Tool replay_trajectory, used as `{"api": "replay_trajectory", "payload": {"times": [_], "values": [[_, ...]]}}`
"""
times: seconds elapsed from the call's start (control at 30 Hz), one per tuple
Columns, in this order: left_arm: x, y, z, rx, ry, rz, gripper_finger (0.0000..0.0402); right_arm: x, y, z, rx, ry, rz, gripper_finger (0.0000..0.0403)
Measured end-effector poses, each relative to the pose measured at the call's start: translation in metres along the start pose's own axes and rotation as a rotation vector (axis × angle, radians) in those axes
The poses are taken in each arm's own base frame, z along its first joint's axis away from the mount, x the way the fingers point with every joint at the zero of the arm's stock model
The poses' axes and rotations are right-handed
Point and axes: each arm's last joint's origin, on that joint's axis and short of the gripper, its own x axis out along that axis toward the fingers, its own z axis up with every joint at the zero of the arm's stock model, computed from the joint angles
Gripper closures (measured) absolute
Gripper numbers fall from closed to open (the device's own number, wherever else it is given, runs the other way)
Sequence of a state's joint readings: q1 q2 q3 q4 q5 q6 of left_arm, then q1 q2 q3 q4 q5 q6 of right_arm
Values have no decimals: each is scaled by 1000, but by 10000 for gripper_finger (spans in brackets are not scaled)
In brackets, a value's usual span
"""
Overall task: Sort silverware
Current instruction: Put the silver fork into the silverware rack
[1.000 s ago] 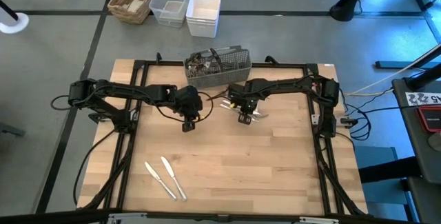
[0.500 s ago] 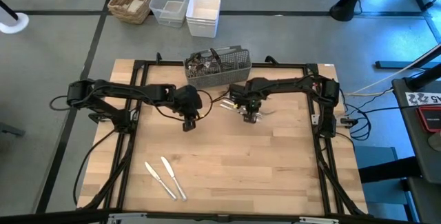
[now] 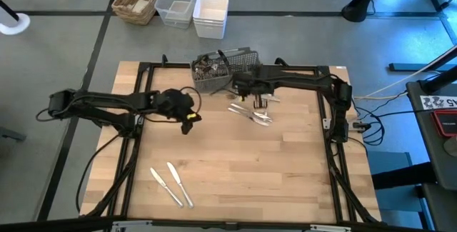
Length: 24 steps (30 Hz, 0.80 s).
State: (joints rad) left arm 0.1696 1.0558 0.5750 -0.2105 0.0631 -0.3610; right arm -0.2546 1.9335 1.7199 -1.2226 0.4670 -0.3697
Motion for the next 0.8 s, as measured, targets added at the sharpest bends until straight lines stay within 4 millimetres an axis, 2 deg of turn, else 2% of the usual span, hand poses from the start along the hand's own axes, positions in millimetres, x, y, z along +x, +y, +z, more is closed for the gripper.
{"api": "replay_trajectory", "payload": {"times": [0.13, 0.27, 0.43, 0.53, 0.67, 0.8], "values": [[-5, 5, -13, -82, -78, -33, 361, -29, -25, 11, -151, -68, -230, 403], [-8, 5, -14, -99, -128, -56, 361, -56, -45, 18, -263, -107, -398, 403], [-8, 4, -12, -59, -160, -51, 361, -70, -57, 28, -467, -147, -533, 403], [-8, 5, -12, -43, -167, -35, 361, -67, -60, 39, -627, -133, -602, 403], [-8, 5, -12, -44, -166, -22, 361, -50, -58, 57, -861, -68, -650, 403], [-8, 5, -12, -48, -168, -22, 361, -35, -58, 73, -955, -26, -706, 403]]}}
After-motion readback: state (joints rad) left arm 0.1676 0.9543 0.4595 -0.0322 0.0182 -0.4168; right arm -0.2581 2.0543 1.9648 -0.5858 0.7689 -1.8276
